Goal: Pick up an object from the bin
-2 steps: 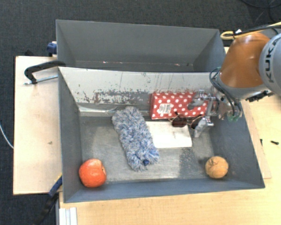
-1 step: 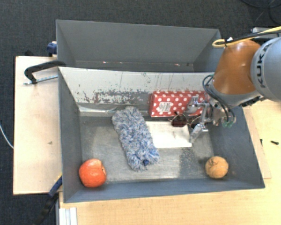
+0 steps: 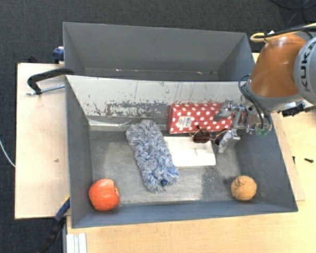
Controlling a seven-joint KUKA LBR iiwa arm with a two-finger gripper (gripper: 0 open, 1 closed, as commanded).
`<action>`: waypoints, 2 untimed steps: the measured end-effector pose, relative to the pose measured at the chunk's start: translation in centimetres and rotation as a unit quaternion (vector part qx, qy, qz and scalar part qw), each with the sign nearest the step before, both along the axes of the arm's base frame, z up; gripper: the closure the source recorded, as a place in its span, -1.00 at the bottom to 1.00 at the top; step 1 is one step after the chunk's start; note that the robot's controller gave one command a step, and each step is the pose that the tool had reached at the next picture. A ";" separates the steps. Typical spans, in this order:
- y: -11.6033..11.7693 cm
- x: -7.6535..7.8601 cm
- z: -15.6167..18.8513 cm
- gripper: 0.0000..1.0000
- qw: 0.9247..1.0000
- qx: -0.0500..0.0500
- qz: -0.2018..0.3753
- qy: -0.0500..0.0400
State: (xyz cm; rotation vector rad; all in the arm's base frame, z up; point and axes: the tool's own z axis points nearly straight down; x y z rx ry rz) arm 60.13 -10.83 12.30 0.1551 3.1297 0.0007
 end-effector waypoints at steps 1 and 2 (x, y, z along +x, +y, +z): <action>6.4 -0.1 -4.4 -1.00 0.992 -0.001 0.129 0.008; 0.2 0.4 -4.7 1.00 1.000 0.004 -0.006 0.001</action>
Offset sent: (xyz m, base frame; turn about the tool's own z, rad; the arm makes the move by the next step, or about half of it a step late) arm 0.0004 -0.0020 -0.0530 0.0136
